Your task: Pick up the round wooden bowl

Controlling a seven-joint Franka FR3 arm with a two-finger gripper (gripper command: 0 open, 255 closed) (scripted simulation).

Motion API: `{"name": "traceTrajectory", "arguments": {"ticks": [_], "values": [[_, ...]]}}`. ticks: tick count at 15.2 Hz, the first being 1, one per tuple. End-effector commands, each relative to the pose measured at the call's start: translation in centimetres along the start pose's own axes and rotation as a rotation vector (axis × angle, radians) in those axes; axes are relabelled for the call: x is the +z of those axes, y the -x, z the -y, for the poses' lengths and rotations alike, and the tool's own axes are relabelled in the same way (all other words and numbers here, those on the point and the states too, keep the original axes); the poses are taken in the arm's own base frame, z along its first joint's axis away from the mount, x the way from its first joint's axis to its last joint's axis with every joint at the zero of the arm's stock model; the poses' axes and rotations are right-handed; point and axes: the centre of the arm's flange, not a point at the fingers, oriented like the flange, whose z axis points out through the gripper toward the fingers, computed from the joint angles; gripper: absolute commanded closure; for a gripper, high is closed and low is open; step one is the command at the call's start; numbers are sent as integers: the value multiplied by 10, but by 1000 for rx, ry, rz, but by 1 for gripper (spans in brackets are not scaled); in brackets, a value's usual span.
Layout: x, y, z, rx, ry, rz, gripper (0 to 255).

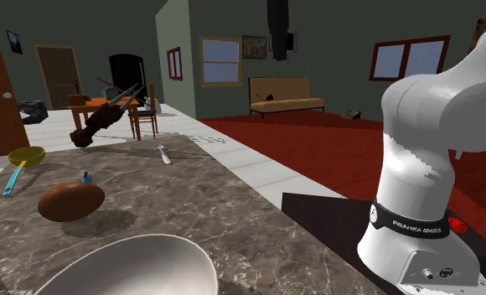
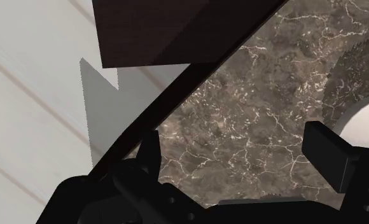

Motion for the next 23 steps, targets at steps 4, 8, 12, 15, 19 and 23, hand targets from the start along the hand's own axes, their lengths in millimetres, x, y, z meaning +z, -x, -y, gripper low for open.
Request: {"name": "traceTrajectory", "arguments": {"ticks": [4, 8, 12, 15, 19, 23], "values": [[25, -15, 24, -2, -13, -14, 0], [57, -36, 56, -5, -30, -32, 0], [88, -57, 89, -8, -47, -50, 0], [110, -73, 114, -10, -60, -64, 0], [140, -95, 148, -13, -78, -82, 0], [168, -117, 182, -16, -95, -100, 0]]}}
